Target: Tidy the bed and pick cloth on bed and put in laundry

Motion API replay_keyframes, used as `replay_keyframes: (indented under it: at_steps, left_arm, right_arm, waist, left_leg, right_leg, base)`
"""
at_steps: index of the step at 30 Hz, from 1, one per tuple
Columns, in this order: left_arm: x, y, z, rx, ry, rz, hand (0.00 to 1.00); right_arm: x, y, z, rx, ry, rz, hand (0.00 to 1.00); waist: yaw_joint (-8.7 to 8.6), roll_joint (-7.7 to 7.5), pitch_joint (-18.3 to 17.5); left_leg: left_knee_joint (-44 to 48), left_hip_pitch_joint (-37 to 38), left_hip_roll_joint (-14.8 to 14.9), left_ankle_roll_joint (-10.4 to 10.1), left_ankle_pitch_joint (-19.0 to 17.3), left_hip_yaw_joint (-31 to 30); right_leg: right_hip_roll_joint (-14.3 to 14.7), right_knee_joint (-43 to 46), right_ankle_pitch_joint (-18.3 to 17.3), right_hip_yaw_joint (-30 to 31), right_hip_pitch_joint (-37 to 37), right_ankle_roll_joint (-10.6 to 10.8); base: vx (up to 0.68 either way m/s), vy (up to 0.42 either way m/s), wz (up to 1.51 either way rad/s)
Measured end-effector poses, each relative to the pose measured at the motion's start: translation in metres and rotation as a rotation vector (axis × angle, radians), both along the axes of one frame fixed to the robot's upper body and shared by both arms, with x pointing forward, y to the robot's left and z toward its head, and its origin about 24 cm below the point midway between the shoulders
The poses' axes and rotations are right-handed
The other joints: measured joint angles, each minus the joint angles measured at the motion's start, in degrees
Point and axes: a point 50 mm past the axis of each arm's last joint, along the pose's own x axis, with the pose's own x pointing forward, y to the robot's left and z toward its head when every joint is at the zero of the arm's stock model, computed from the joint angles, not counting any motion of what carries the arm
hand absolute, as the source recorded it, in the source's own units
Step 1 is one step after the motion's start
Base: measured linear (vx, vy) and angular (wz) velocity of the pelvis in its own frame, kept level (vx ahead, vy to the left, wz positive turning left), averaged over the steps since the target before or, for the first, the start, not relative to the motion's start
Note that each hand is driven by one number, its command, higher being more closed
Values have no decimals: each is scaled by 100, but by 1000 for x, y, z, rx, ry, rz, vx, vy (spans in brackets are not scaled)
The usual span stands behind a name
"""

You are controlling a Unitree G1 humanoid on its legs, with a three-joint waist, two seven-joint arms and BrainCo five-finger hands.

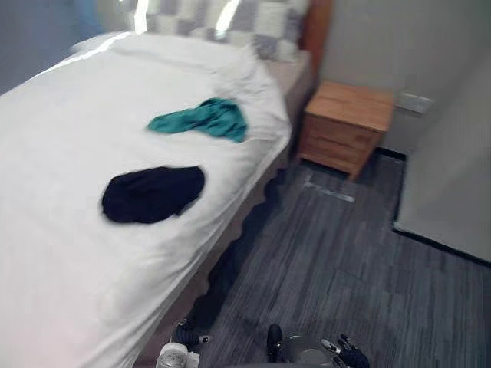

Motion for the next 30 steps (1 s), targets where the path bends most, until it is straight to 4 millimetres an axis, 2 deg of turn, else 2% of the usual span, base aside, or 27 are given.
replay_keyframes:
  at_steps: [1,2,3,4,5,7,9,11,12,13,14,15,16,17,19,20,21,22,23,25,26,27,28,30]
  left_arm:
    - [3,5,2,10,-13,5,0]
    - [4,6,3,13,-19,3,0]
    - [5,6,3,11,-32,0,0]
    - [6,5,4,9,-38,2,0]
    - [8,5,4,3,-37,9,0]
    - [10,3,3,-11,-32,16,0]
    - [13,-1,4,-28,-40,26,0]
    - [12,-2,3,-38,-32,34,0]
    - [10,-2,1,-34,-17,22,0]
    - [10,-4,1,-32,-10,5,0]
    - [10,-1,1,-23,-9,6,0]
    - [7,3,0,-12,4,9,0]
    - [0,9,-3,0,38,27,0]
    - [-2,11,-3,7,47,34,0]
    - [-5,18,-4,28,63,46,0]
    - [-6,21,-3,37,68,50,0]
    - [-8,22,-4,38,72,52,0]
    - [-9,24,-4,40,77,66,0]
    - [-14,28,-5,45,88,95,0]
    - [-19,34,-5,62,95,138,0]
    - [-23,35,-7,55,104,171,0]
    - [-25,33,-8,46,106,183,0]
    - [-26,29,-8,27,91,214,0]
    - [-29,32,-8,22,78,256,0]
  right_arm:
    - [-8,1,-3,0,27,-1,0]
    - [-11,2,-4,-1,32,-8,0]
    - [-15,2,-4,-3,37,-12,0]
    - [-15,2,-4,-4,35,-11,0]
    - [-12,3,-3,-5,24,-5,0]
    - [-13,3,-3,-6,23,-5,0]
    - [-12,3,-3,-6,21,-2,0]
    - [-11,2,-3,-11,17,1,0]
    - [-11,2,-3,-12,17,2,0]
    - [-11,4,-3,-7,11,0,0]
    - [-9,5,-3,-6,2,0,0]
    - [-4,7,-1,-5,-17,9,0]
    - [0,8,0,-5,-35,14,0]
    - [0,9,-1,-4,-34,16,0]
    - [1,10,-1,-2,-33,28,0]
    - [0,11,-1,-2,-30,25,0]
    - [0,11,-1,-2,-30,26,0]
    - [0,10,-1,-4,-30,26,0]
    - [-1,10,-1,-4,-29,27,0]
    - [-1,12,-1,0,-31,14,0]
    - [3,9,0,-4,-46,-7,0]
    - [5,5,1,-14,-49,-9,0]
    - [6,3,2,-18,-53,-16,0]
    - [4,2,1,-13,-47,-55,0]
  waist:
    - [96,-72,76]
    - [93,-153,74]
    - [99,-188,72]
    - [104,-188,74]
    - [111,-186,77]
    - [110,-200,87]
    - [112,-192,82]
    - [134,-106,33]
    - [142,-105,19]
    - [156,-251,37]
    - [186,-294,15]
    - [196,-323,9]
    - [158,-337,31]
    - [147,-300,36]
    - [98,-264,45]
    - [112,-268,51]
    - [119,-267,51]
    - [116,-253,59]
    - [114,-266,67]
    - [116,-331,113]
    - [116,-193,209]
    - [103,-99,204]
    - [119,-25,198]
    - [144,-35,187]
  left_leg:
    - [-351,-118,-204,-9,-368,21]
    - [-908,-138,-334,-73,-492,42]
    - [-1765,-173,-523,-183,-567,-13]
    - [-2236,-179,-617,-214,-566,-40]
    - [-3328,-174,-849,-311,-489,-198]
    - [-4219,-207,-1105,-323,-269,-260]
    - [-4596,-257,-1315,-236,-52,-237]
    - [-4842,-226,-1433,-40,110,-229]
    - [-4854,-92,-1521,68,283,-142]
    - [-4959,164,-1659,124,176,30]
    - [-5050,268,-1709,79,103,102]
    - [-5175,489,-1740,180,76,234]
    - [-5278,883,-1742,220,2,297]
    - [-5322,1036,-1714,213,-25,303]
    - [-5432,1314,-1474,160,-115,293]
    - [-5460,1373,-1360,132,-132,294]
    - [-5478,1398,-1320,111,-145,296]
    - [-5558,1484,-1231,37,-190,297]
    - [-5609,1606,-1168,-133,-299,300]
    - [-5592,1841,-1126,-384,-490,307]
    - [-5535,1976,-884,-442,-637,301]
    - [-5492,1998,-765,-357,-689,306]
    - [-5266,1985,-685,-203,-697,292]
    - [-4119,1552,-409,-161,-520,103]
  right_leg:
    - [94,-151,66,313,309,69]
    - [97,-250,14,458,483,161]
    - [84,-342,-41,599,601,269]
    - [71,-355,-88,642,608,329]
    - [16,-381,-137,658,598,368]
    - [-48,-346,-217,801,641,457]
    - [-129,-257,-370,940,636,652]
    - [-140,138,-773,1011,497,796]
    - [-246,782,-1284,911,323,1120]
    - [-439,1797,-1454,646,-13,1493]
    - [-527,2363,-1414,413,-281,1550]
    - [-726,3287,-1277,-60,-690,1599]
    - [-1065,4012,-1351,-680,-942,1448]
    - [-1136,3969,-1358,-844,-951,1450]
    - [-1137,3025,-1378,-1313,-972,1347]
    - [-1135,2285,-1275,-1539,-990,1231]
    - [-1134,1949,-1179,-1587,-1004,1198]
    - [-1131,1208,-811,-1583,-1031,1182]
    - [-1153,400,-222,-1394,-1052,1215]
    - [-1272,-86,414,-1099,-1046,1326]
    - [-1102,111,526,-1218,-943,1019]
    - [-1012,294,304,-1276,-960,1022]
    - [-965,786,-113,-1351,-1145,930]
    - [-944,1110,-439,-1487,-1050,713]
  base:
    - [149,35,-154]
    - [252,65,-151]
    - [163,47,-92]
    - [262,128,-109]
    - [181,115,-82]
    - [277,164,-61]
    - [285,181,-39]
    - [254,195,-26]
    - [262,219,-21]
    - [253,218,-31]
    - [272,211,-44]
    - [338,241,-44]
    - [357,220,-35]
    - [366,154,-16]
    - [307,17,8]
    - [298,-56,11]
    - [251,-71,9]
    - [417,-166,5]
    - [373,-180,1]
    - [410,-303,-3]
    - [344,-353,3]
    - [336,-337,5]
    - [302,-328,12]
    - [295,-367,21]
